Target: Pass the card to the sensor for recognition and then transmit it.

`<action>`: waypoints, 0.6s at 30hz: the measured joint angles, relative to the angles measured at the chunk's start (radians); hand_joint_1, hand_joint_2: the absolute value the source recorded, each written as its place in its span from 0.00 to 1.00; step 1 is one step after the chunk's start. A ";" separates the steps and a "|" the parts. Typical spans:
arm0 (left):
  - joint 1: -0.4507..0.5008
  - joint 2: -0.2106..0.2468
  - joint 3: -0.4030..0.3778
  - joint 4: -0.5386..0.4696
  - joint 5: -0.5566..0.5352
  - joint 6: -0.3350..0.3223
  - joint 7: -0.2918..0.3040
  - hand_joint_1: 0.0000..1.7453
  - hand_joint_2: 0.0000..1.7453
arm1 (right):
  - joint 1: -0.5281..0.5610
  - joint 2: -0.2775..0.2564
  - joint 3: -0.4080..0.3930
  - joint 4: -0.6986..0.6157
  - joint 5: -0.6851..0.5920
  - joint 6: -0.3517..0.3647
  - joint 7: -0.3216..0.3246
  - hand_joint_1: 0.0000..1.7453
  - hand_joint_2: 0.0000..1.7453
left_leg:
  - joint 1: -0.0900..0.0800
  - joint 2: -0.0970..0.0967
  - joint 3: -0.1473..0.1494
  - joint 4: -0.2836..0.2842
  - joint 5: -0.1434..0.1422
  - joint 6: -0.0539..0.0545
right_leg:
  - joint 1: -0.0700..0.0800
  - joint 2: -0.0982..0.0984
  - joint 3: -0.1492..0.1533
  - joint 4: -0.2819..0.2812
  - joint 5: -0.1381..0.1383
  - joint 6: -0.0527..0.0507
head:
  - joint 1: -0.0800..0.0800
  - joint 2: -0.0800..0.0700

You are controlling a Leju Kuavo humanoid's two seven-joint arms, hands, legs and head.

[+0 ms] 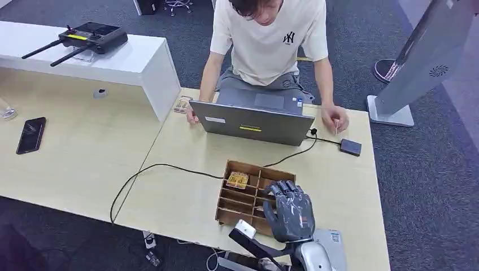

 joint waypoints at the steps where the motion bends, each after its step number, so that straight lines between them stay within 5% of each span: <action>1: 0.000 0.000 0.000 0.000 0.000 0.000 0.000 0.00 0.00 | -0.001 0.000 0.000 0.000 0.002 0.002 0.000 0.51 1.00 | 0.000 0.000 0.000 0.000 0.000 0.000 | 0.000 0.000 0.000 0.000 0.000 0.000 | 0.000 0.000; 18: 0.000 0.000 0.000 0.000 0.000 0.000 0.006 0.00 0.00 | -0.003 0.000 0.000 0.000 0.013 0.011 0.018 0.50 1.00 | 0.000 0.000 0.000 0.000 0.000 0.000 | 0.000 0.000 0.000 0.000 0.000 0.000 | 0.000 0.000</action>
